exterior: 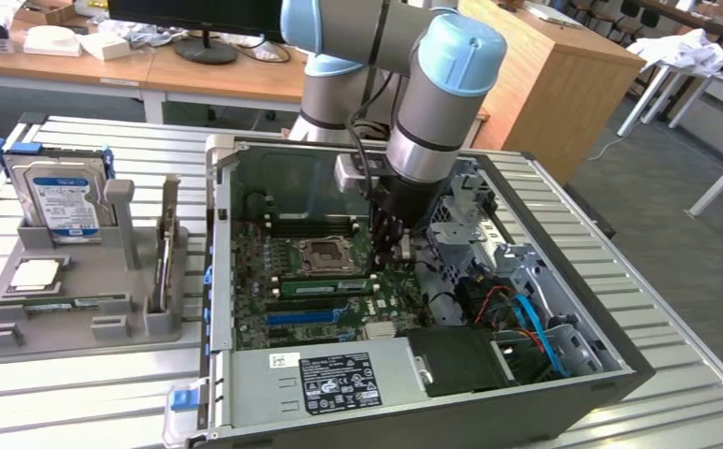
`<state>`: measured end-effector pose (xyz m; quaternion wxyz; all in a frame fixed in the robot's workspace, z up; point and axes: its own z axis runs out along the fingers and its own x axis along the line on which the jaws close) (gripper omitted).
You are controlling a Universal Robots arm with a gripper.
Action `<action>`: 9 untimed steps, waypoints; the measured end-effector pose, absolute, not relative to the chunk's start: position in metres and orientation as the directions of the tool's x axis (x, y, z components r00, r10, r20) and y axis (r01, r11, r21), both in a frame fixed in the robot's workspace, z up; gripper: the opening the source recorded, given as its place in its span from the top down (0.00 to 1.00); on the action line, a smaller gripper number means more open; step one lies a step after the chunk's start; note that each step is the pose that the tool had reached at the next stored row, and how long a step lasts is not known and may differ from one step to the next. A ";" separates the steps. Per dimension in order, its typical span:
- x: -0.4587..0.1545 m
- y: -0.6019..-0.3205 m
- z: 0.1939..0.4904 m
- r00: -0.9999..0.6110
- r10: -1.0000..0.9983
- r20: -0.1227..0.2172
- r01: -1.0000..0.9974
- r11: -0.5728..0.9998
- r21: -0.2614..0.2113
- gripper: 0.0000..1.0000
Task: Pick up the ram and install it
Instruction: 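Press down the ram until it locks into place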
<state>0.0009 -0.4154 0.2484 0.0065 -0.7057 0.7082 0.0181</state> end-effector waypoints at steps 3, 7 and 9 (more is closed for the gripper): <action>0.001 -0.415 0.248 -0.004 -0.999 -0.035 -1.000 0.003 0.017 0.90; 0.001 -0.415 0.244 -0.004 -0.999 -0.035 -1.000 0.003 0.016 0.90; 0.001 -0.415 0.242 -0.004 -0.999 -0.035 -1.000 0.003 0.016 0.90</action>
